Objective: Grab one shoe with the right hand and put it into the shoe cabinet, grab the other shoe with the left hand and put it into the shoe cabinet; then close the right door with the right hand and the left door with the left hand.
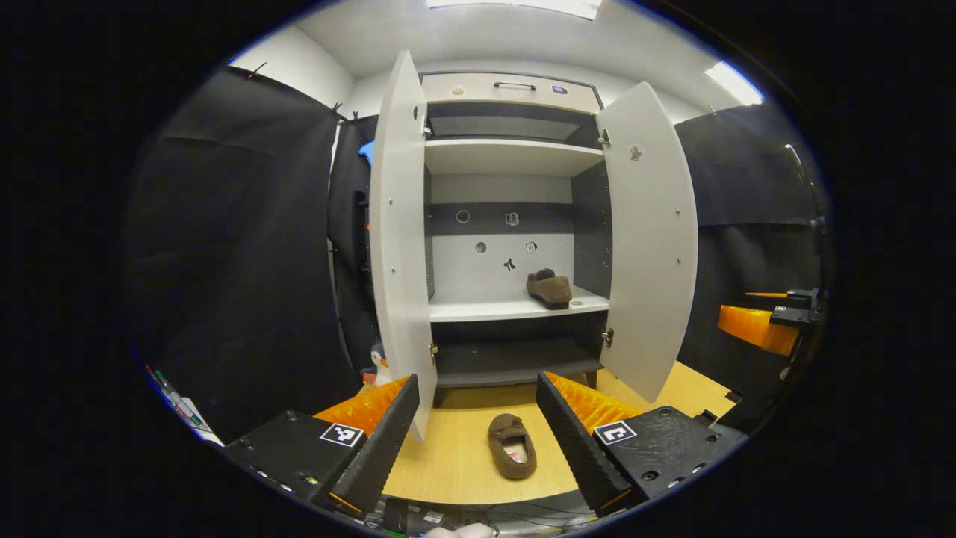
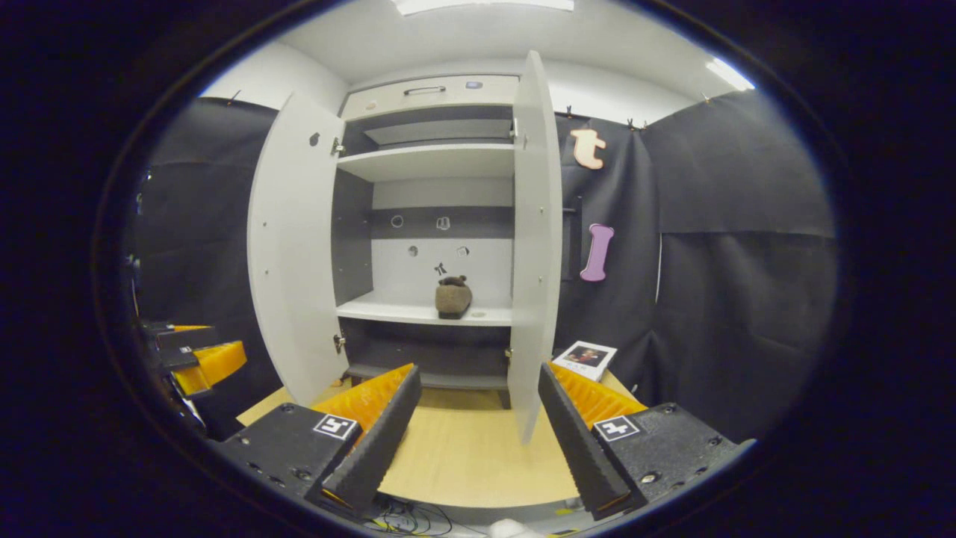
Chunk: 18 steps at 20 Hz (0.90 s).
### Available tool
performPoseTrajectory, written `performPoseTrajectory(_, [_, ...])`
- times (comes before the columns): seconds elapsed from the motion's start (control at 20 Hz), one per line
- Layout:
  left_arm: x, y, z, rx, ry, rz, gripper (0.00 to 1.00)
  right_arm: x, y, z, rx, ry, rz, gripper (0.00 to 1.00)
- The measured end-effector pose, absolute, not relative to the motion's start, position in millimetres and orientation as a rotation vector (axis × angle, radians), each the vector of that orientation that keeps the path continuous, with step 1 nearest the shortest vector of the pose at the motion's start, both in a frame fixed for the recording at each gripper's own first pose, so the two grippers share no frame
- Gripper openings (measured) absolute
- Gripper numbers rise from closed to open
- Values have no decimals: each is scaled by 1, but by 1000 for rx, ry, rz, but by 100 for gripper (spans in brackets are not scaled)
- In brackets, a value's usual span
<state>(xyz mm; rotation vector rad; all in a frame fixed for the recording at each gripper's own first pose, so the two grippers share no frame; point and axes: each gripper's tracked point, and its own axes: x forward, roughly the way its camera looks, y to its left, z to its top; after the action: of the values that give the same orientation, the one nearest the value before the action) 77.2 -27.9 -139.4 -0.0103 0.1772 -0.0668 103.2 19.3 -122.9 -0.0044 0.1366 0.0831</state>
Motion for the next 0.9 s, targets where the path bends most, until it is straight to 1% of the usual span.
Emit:
performPoseTrajectory(0.3, [122,-62,-250,-11,388,-121,96,121,-8,-125,5,172,50,100])
performPoseTrajectory(0.45, [146,-68,-306,10,469,-122,96,123,-24,-131,8,204,25,100])
performPoseTrajectory(0.65, [177,-64,-374,1,556,-102,96,126,-43,-146,22,269,-3,100])
performPoseTrajectory(0.75, [187,-54,-409,-3,622,-68,96,128,-53,-153,9,303,-18,100])
performPoseTrajectory(0.9, [204,-45,-448,-26,678,-36,96,135,-62,-159,5,327,-31,100])
